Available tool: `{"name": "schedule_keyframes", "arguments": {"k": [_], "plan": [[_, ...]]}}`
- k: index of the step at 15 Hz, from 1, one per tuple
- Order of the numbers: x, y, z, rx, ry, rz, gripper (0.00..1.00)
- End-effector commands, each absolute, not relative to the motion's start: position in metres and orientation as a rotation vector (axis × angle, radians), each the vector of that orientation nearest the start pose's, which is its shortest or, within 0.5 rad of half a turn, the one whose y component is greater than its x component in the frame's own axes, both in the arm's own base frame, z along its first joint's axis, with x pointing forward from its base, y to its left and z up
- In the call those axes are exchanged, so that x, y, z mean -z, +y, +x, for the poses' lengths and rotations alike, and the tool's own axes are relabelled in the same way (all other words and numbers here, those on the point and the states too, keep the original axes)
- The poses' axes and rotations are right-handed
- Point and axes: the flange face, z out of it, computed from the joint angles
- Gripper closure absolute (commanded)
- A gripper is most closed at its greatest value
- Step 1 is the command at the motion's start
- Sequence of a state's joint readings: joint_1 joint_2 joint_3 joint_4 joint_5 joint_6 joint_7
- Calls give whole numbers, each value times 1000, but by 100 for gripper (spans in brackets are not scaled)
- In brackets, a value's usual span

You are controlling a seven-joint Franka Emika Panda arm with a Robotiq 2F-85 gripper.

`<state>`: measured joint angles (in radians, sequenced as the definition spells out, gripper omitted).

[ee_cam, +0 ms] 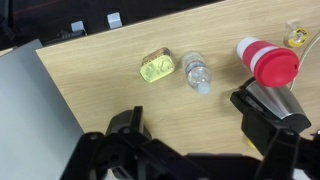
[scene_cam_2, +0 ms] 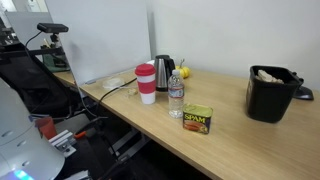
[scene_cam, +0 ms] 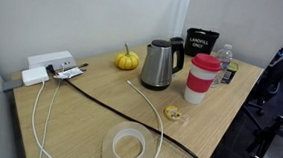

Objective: Move the pink and white coffee cup to the right side of the table

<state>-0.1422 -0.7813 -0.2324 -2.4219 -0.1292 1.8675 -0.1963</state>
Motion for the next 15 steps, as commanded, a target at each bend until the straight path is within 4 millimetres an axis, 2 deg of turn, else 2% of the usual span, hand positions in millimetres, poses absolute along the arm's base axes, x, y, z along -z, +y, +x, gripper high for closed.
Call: {"name": "schedule_keyframes", "arguments": {"k": [1, 6, 15], "plan": [[-578, -151, 307, 340, 165, -3138, 0], [-578, -151, 307, 340, 164, -3138, 0], [-578, -153, 308, 312, -60, -3115, 0]]}}
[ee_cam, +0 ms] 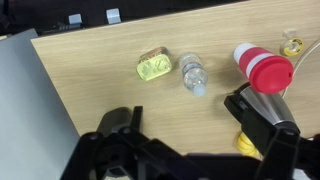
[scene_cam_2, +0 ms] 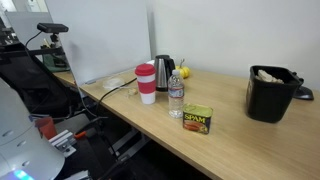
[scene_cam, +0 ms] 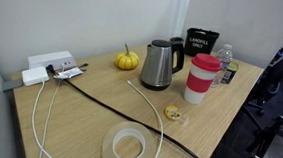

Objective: Move the pink and white coffee cup to the right side of the table

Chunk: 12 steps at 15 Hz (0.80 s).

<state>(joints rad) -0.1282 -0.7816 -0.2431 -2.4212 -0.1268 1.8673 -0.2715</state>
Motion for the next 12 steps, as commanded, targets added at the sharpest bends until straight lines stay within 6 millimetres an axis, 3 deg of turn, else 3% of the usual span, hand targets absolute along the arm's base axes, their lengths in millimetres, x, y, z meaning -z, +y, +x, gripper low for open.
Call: {"name": "schedule_keyframes", "arguments": {"k": [1, 12], "plan": [[-578, -154, 308, 302, -88, -3109, 0], [-576, -153, 307, 329, -103, -3127, 0]]}}
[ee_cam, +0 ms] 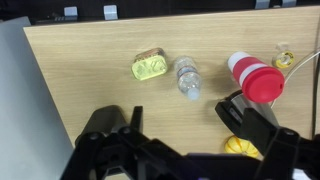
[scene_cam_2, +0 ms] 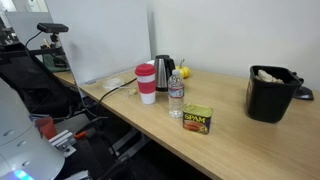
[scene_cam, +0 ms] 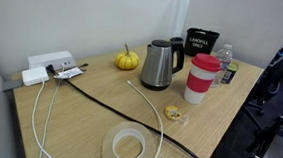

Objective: Move the pink and white coffee cup to the right side of the table

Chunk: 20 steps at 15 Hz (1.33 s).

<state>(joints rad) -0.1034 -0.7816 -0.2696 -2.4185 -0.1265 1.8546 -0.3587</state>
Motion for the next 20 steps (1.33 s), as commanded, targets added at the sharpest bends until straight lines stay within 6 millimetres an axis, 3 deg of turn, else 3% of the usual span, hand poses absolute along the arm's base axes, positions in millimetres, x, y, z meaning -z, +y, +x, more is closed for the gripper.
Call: {"name": "schedule_keyframes", "arguments": {"k": [1, 9, 16, 17, 18, 20], "plan": [[-576, -153, 307, 329, -103, -3127, 0], [-576, -153, 307, 329, -104, -3127, 0], [-577, -156, 305, 223, -199, -3156, 0], [-539, -130, 359, 214, -214, -3169, 0], [-535, -124, 367, 223, -244, -3164, 0], [-504, -101, 407, 183, -320, -3168, 0]]}}
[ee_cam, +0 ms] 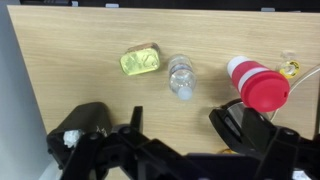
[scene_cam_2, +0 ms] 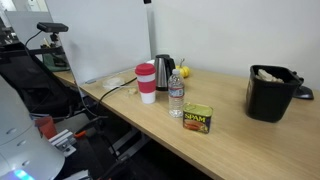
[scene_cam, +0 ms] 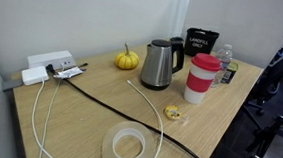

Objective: Move the pink and white coffee cup to the right side of the table

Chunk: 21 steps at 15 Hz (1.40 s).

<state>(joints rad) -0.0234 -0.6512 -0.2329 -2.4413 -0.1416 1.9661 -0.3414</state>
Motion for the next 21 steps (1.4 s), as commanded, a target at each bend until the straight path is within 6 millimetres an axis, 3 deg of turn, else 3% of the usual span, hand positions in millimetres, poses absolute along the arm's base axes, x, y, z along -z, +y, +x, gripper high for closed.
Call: {"name": "schedule_keyframes", "arguments": {"k": [1, 3, 4, 6, 14, 17, 20, 21], "plan": [[-491, -93, 424, 152, -352, -3172, 0], [-472, -85, 448, 98, -391, -3179, 0], [-450, -69, 448, 84, -422, -3178, 0], [-439, -58, 454, 74, -444, -3187, 0], [-439, -56, 456, 52, -446, -3191, 0], [-447, -20, 440, 33, -614, -3184, 0], [-453, 48, 413, -17, -835, -3149, 0], [-436, 44, 424, -54, -917, -3130, 0]]}}
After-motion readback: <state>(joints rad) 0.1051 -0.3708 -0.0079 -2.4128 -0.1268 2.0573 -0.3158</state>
